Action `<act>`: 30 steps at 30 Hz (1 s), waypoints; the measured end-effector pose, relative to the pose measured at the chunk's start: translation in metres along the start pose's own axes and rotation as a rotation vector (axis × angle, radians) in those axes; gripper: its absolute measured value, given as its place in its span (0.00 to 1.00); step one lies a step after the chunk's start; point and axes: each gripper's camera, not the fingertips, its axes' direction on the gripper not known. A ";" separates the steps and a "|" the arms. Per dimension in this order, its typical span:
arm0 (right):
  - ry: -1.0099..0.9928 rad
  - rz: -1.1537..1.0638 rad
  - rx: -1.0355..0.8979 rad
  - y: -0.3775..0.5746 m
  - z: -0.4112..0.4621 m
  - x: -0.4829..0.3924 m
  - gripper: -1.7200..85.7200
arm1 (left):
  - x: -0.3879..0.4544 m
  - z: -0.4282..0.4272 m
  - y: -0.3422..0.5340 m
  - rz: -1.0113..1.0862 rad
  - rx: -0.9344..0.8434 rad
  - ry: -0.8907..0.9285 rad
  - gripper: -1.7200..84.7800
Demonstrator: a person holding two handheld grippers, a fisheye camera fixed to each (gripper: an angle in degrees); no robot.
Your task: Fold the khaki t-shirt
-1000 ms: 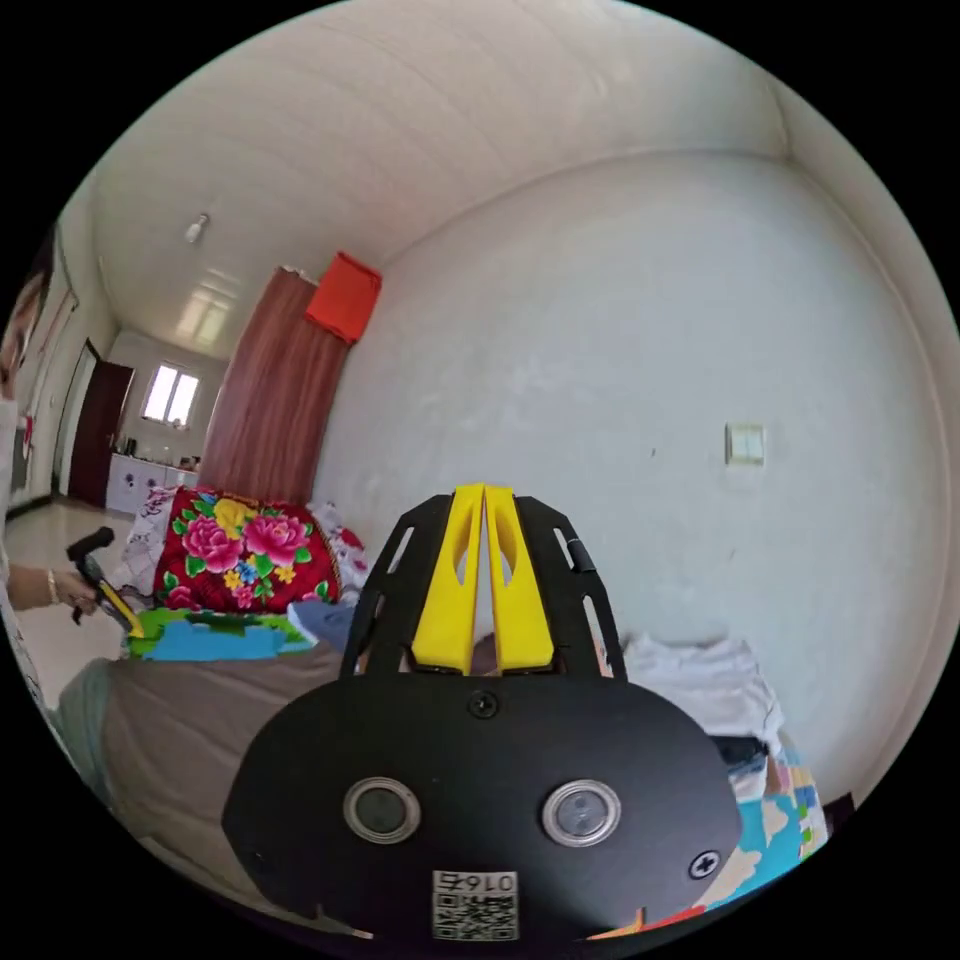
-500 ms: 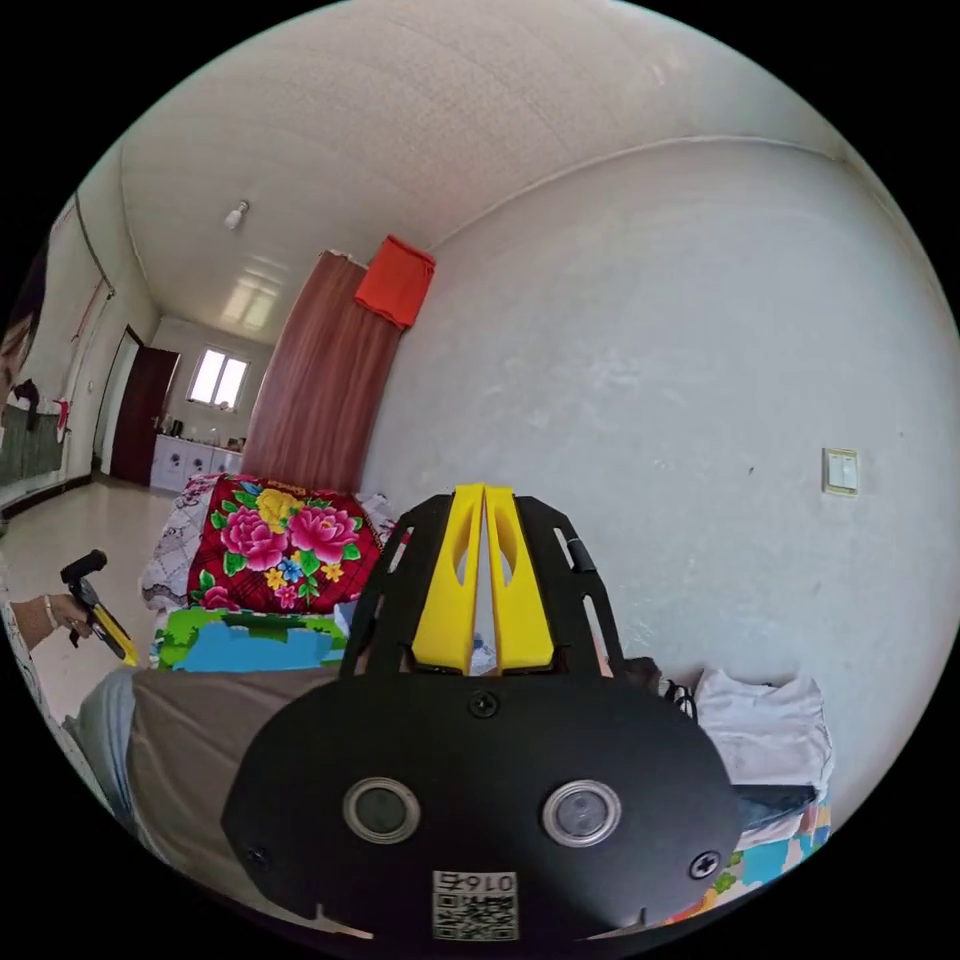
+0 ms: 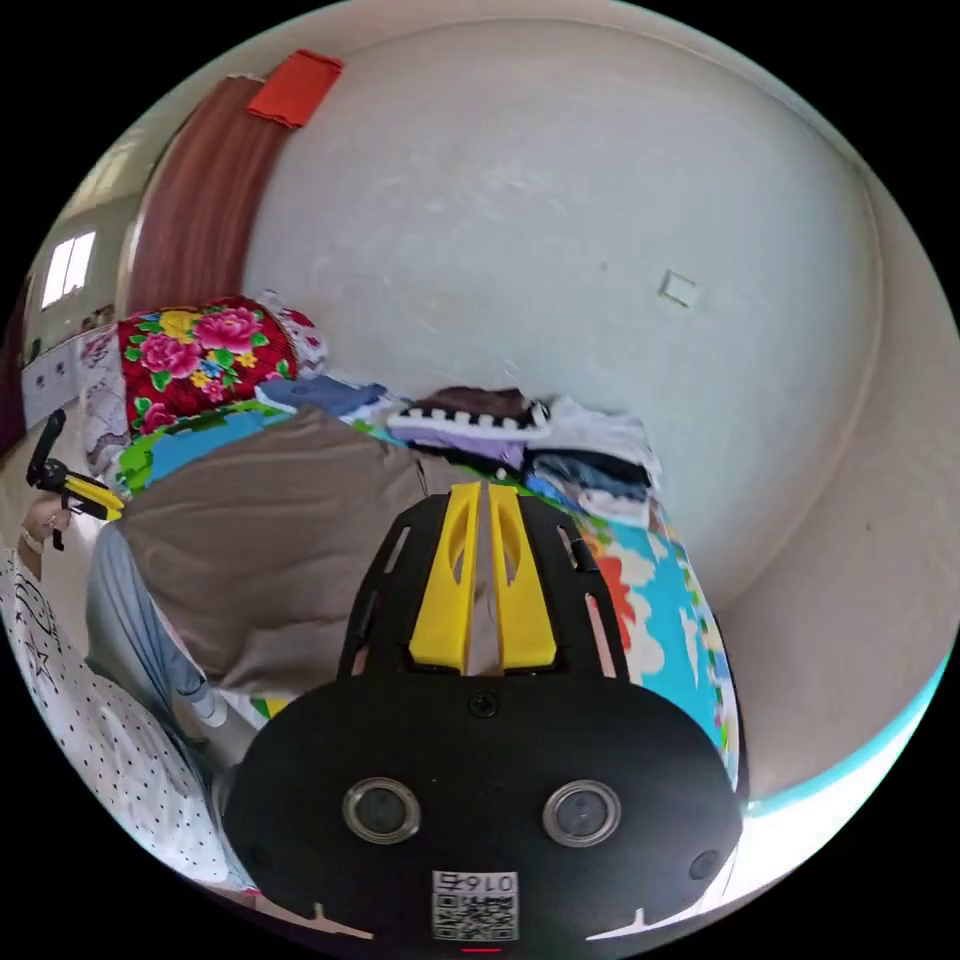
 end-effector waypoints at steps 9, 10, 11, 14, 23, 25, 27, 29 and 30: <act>-0.117 0.078 -0.171 0.131 -0.002 0.010 0.16 | 0.138 0.111 -0.038 0.252 -0.048 0.292 0.12; -0.127 0.028 -0.161 0.132 -0.004 0.011 0.16 | 0.144 0.115 -0.037 0.255 -0.054 0.276 0.12; -0.133 -0.014 -0.156 0.134 -0.005 0.014 0.16 | 0.156 0.122 -0.034 0.274 -0.075 0.242 0.12; -0.184 -0.095 -0.153 0.141 -0.005 0.028 0.15 | 0.181 0.131 -0.025 0.322 -0.120 0.197 0.12; -0.419 -0.068 -0.145 0.164 0.006 0.087 0.14 | 0.223 0.141 -0.024 0.330 -0.082 0.195 0.11; -0.428 -0.099 -0.155 0.167 0.007 0.091 0.14 | 0.231 0.149 -0.026 0.335 -0.112 0.165 0.11; -0.420 -0.119 -0.178 0.170 0.008 0.097 0.14 | 0.239 0.154 -0.027 0.328 -0.105 0.170 0.10; -0.442 -0.133 -0.207 0.174 0.010 0.105 0.13 | 0.246 0.156 -0.028 0.339 -0.097 0.174 0.08; -0.451 -0.133 -0.205 0.176 0.010 0.108 0.13 | 0.251 0.158 -0.029 0.353 -0.095 0.164 0.07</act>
